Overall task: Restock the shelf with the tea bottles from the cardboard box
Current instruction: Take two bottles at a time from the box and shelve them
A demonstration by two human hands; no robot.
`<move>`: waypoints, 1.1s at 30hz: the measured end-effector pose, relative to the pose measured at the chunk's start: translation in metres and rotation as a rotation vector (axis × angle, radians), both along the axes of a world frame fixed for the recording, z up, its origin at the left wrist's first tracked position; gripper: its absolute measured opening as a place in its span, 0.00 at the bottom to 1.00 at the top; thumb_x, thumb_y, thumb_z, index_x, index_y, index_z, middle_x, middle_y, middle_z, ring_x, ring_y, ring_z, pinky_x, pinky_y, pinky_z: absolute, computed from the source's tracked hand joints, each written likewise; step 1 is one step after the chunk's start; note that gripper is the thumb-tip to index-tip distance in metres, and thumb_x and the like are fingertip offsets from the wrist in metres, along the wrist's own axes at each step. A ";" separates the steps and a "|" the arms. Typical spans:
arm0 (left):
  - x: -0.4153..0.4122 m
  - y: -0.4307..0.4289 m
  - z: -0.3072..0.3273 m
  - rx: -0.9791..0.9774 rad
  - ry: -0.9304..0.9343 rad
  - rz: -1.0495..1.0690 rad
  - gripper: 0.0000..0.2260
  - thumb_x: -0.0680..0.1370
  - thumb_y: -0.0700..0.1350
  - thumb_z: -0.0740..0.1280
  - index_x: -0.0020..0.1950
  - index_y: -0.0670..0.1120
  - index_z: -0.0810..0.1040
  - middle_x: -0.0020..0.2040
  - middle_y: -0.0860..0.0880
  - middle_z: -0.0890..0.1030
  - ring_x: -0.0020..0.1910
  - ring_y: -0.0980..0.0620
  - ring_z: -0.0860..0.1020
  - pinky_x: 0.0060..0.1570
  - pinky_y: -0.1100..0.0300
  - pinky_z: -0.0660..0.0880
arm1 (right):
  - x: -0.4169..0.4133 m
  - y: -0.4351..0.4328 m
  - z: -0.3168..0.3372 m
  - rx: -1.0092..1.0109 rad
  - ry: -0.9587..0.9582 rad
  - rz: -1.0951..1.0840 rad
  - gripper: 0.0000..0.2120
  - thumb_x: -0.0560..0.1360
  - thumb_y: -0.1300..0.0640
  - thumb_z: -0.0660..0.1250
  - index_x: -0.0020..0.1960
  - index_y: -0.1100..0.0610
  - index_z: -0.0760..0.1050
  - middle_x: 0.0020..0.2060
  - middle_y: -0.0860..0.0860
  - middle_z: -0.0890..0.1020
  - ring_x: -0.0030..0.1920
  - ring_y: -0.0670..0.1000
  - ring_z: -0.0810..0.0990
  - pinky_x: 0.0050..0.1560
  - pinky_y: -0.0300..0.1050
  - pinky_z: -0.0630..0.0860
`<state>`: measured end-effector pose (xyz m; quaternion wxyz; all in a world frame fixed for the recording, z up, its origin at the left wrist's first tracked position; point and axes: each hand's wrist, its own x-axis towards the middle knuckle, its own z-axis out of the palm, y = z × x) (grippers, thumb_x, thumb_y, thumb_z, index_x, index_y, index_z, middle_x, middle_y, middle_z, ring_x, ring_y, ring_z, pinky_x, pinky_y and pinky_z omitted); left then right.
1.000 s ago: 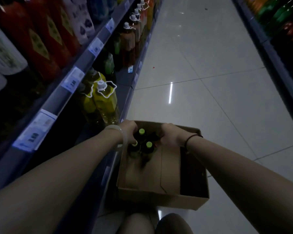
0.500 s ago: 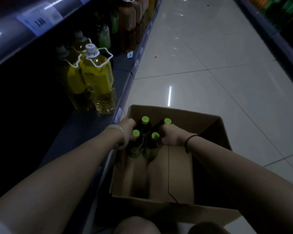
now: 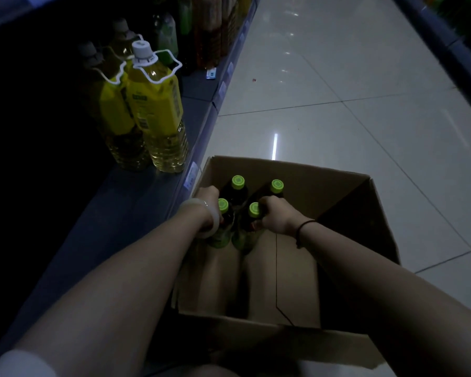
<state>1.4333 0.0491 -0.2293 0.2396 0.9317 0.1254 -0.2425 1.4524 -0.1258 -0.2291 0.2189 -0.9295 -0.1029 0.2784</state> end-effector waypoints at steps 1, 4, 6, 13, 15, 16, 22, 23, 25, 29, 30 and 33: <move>0.000 -0.001 -0.002 -0.013 -0.007 0.029 0.25 0.69 0.43 0.75 0.64 0.40 0.73 0.61 0.39 0.77 0.61 0.40 0.76 0.60 0.51 0.74 | 0.001 -0.001 -0.002 0.018 0.004 -0.012 0.23 0.69 0.56 0.74 0.61 0.61 0.73 0.58 0.57 0.79 0.56 0.56 0.78 0.55 0.49 0.76; 0.001 -0.002 -0.007 -0.044 -0.012 0.099 0.29 0.70 0.44 0.75 0.68 0.39 0.70 0.65 0.39 0.75 0.64 0.40 0.74 0.63 0.50 0.72 | 0.002 -0.002 -0.010 0.054 -0.002 -0.039 0.23 0.69 0.57 0.74 0.61 0.60 0.74 0.58 0.57 0.79 0.57 0.56 0.78 0.56 0.48 0.76; 0.001 -0.002 -0.009 -0.062 0.008 0.117 0.28 0.69 0.45 0.75 0.67 0.41 0.71 0.64 0.40 0.76 0.63 0.39 0.75 0.62 0.49 0.73 | 0.003 -0.002 -0.015 0.072 -0.003 -0.050 0.22 0.69 0.57 0.74 0.61 0.60 0.74 0.58 0.57 0.79 0.57 0.56 0.78 0.55 0.46 0.75; 0.001 0.000 -0.030 -0.225 0.061 0.194 0.24 0.65 0.46 0.77 0.59 0.44 0.79 0.58 0.43 0.81 0.58 0.43 0.78 0.62 0.48 0.74 | 0.005 -0.006 -0.037 0.139 0.055 -0.074 0.27 0.67 0.58 0.75 0.64 0.58 0.72 0.61 0.55 0.78 0.62 0.55 0.76 0.59 0.45 0.72; 0.000 0.001 -0.032 -0.305 0.055 0.219 0.24 0.66 0.43 0.77 0.61 0.44 0.78 0.60 0.44 0.81 0.60 0.44 0.78 0.65 0.50 0.72 | 0.006 -0.007 -0.042 0.170 0.095 -0.097 0.29 0.67 0.58 0.75 0.66 0.57 0.71 0.62 0.54 0.78 0.63 0.54 0.75 0.62 0.46 0.72; 0.001 0.001 -0.032 -0.327 0.061 0.222 0.24 0.67 0.41 0.77 0.62 0.43 0.77 0.60 0.44 0.80 0.61 0.44 0.77 0.65 0.52 0.72 | 0.007 -0.007 -0.045 0.193 0.118 -0.113 0.29 0.67 0.59 0.75 0.66 0.57 0.70 0.62 0.54 0.78 0.63 0.54 0.75 0.64 0.47 0.72; 0.006 -0.002 -0.034 -0.341 0.088 0.214 0.24 0.70 0.39 0.74 0.65 0.42 0.75 0.63 0.42 0.79 0.63 0.44 0.76 0.64 0.54 0.71 | 0.008 -0.009 -0.047 0.250 0.167 -0.170 0.29 0.69 0.63 0.71 0.68 0.58 0.68 0.63 0.54 0.76 0.65 0.54 0.73 0.66 0.49 0.70; 0.005 -0.002 -0.033 -0.335 0.088 0.215 0.24 0.69 0.39 0.75 0.64 0.42 0.75 0.62 0.42 0.79 0.62 0.44 0.76 0.65 0.53 0.71 | 0.007 -0.010 -0.047 0.254 0.165 -0.183 0.28 0.69 0.63 0.71 0.68 0.58 0.69 0.63 0.55 0.76 0.65 0.55 0.73 0.66 0.49 0.71; 0.004 -0.006 -0.032 -0.320 0.088 0.211 0.25 0.68 0.40 0.76 0.64 0.42 0.76 0.62 0.42 0.79 0.62 0.44 0.76 0.66 0.52 0.71 | 0.005 -0.014 -0.045 0.276 0.182 -0.228 0.28 0.69 0.64 0.72 0.67 0.58 0.70 0.63 0.55 0.77 0.64 0.55 0.74 0.65 0.48 0.72; -0.001 -0.012 -0.015 -0.352 0.103 0.198 0.28 0.67 0.40 0.76 0.67 0.42 0.74 0.64 0.42 0.78 0.63 0.43 0.75 0.66 0.52 0.70 | 0.003 -0.027 -0.029 0.308 0.207 -0.263 0.28 0.68 0.63 0.73 0.67 0.58 0.71 0.61 0.53 0.78 0.63 0.53 0.75 0.63 0.45 0.72; -0.002 -0.013 -0.007 -0.369 0.118 0.196 0.27 0.68 0.39 0.75 0.67 0.41 0.74 0.64 0.42 0.78 0.64 0.43 0.75 0.66 0.53 0.70 | 0.003 -0.030 -0.020 0.316 0.217 -0.272 0.28 0.68 0.63 0.73 0.67 0.58 0.71 0.61 0.53 0.79 0.63 0.53 0.75 0.64 0.46 0.72; -0.007 -0.015 0.022 -0.411 0.141 0.187 0.26 0.69 0.38 0.74 0.66 0.41 0.75 0.63 0.42 0.78 0.64 0.43 0.75 0.65 0.52 0.71 | -0.002 -0.041 0.014 0.340 0.222 -0.301 0.27 0.67 0.64 0.73 0.65 0.59 0.73 0.58 0.54 0.81 0.61 0.53 0.78 0.64 0.49 0.74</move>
